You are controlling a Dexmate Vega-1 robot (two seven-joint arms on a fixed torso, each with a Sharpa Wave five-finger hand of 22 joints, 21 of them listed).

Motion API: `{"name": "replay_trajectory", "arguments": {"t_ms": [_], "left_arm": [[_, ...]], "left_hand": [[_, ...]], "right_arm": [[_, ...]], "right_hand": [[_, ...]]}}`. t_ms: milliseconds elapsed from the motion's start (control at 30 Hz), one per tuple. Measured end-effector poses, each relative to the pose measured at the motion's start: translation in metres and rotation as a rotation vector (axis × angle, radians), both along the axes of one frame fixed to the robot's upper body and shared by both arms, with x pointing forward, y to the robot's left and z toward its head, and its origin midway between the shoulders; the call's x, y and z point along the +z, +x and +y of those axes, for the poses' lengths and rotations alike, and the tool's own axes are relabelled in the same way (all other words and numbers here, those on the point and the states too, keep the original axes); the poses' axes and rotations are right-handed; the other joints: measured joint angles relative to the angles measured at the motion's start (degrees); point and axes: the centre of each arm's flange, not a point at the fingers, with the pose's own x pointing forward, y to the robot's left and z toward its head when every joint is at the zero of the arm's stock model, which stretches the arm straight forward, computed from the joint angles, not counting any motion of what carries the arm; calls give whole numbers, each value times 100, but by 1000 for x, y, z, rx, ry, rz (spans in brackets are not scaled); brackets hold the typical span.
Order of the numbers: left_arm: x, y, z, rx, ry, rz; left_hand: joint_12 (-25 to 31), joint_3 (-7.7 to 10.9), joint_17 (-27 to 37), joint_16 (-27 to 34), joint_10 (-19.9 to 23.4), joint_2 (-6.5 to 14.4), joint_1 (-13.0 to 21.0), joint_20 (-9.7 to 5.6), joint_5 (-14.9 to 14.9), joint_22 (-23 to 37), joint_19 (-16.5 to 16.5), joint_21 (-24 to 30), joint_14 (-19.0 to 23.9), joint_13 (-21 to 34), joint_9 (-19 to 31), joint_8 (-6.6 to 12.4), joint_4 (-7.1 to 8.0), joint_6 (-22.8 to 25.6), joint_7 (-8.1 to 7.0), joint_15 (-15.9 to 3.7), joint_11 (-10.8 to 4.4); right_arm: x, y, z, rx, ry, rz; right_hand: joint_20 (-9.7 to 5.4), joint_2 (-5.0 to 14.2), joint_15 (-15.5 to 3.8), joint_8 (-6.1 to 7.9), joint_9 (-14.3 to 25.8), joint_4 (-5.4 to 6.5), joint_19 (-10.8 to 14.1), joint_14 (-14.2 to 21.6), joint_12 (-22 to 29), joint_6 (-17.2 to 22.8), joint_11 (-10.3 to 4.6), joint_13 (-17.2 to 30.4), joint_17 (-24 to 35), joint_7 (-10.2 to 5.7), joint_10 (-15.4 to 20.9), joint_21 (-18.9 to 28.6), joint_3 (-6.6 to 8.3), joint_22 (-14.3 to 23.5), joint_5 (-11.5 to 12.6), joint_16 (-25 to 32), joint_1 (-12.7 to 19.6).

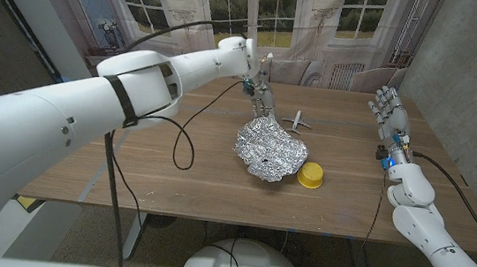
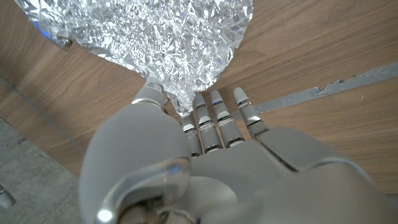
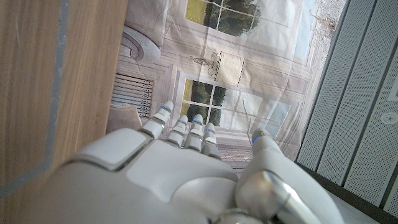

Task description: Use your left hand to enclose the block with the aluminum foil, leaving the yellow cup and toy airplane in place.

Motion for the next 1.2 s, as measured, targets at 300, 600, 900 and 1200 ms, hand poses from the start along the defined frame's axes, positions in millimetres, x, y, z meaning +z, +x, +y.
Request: {"name": "replay_trajectory", "arguments": {"t_ms": [300,600,900,1200], "left_arm": [[2,9,41,99,47,-18],[-7,22,102,233,26,-190],[-18,7,94,130,-31,-434],[-1,-43,36,-128,-209,-641]], "left_hand": [[-45,-330,-327,-13,-2219,-19,-429,228,186,1,-849,-759,-1759,-88,-58,-50,172,-2074,-39,654,387],[154,-504,-386,115,-2436,100,-826,229,209,1,-865,-1034,-1999,-114,-80,68,345,-2185,-741,456,-104],[200,-601,-424,188,-2386,245,-1236,208,27,17,-884,-1164,-1979,-141,-79,85,512,-2037,-1055,252,-215],[668,-352,-644,420,-1130,475,-1169,-300,-39,16,-60,-1008,-949,-286,-105,357,346,-678,-899,-276,-360]], "right_arm": [[0,1,1,4,0,-2],[0,1,2,8,-1,-2],[0,0,4,12,-1,-4],[-4,-5,2,11,4,-10]], "right_hand": [[0,0,0,0,0,0,0,0,0,0,0,0,0,0,0,0,0,0,0,0,0],[-20,-1,0,0,0,0,20,0,0,0,0,0,0,0,0,0,0,0,0,0,-1],[-20,-24,0,0,0,0,20,0,0,0,0,0,0,0,0,0,0,0,0,0,-24],[-20,-23,0,0,0,0,20,0,0,22,0,0,0,-22,0,0,0,0,0,0,-23]]}}
